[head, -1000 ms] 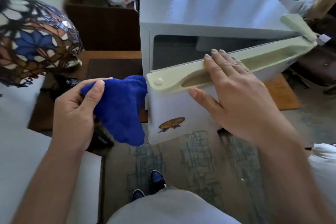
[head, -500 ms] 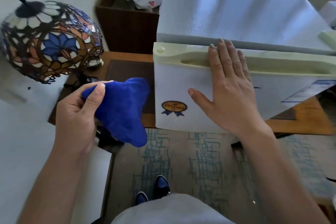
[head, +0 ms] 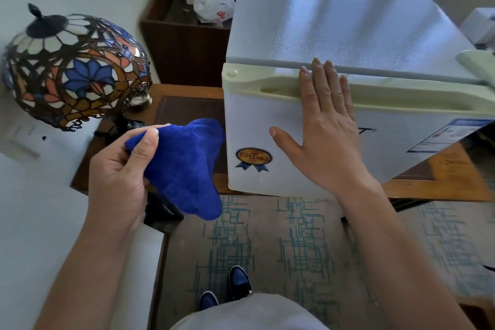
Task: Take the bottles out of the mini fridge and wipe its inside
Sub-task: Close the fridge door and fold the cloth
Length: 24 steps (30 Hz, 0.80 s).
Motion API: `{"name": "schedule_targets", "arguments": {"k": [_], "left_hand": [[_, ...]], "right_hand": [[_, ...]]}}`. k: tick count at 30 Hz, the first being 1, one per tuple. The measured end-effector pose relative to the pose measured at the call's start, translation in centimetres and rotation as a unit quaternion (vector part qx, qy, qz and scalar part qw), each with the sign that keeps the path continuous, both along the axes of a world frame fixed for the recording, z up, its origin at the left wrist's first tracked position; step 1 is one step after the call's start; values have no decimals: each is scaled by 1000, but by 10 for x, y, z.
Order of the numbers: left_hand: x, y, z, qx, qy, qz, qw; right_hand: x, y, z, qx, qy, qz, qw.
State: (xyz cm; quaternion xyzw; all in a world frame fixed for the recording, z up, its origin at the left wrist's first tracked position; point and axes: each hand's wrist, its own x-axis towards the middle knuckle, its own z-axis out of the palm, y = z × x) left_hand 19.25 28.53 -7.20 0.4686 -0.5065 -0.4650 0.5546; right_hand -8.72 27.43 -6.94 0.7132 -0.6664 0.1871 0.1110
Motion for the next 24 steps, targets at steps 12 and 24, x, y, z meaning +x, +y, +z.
{"name": "schedule_targets", "arguments": {"k": [12,24], "left_hand": [[16,33,35,-9,15,-36,999],[32,85,56,-76,26,-151,985]], "right_hand": [[21,15,20,9,-182,-10,983],[91,113,32,85,-455,202,863]]}}
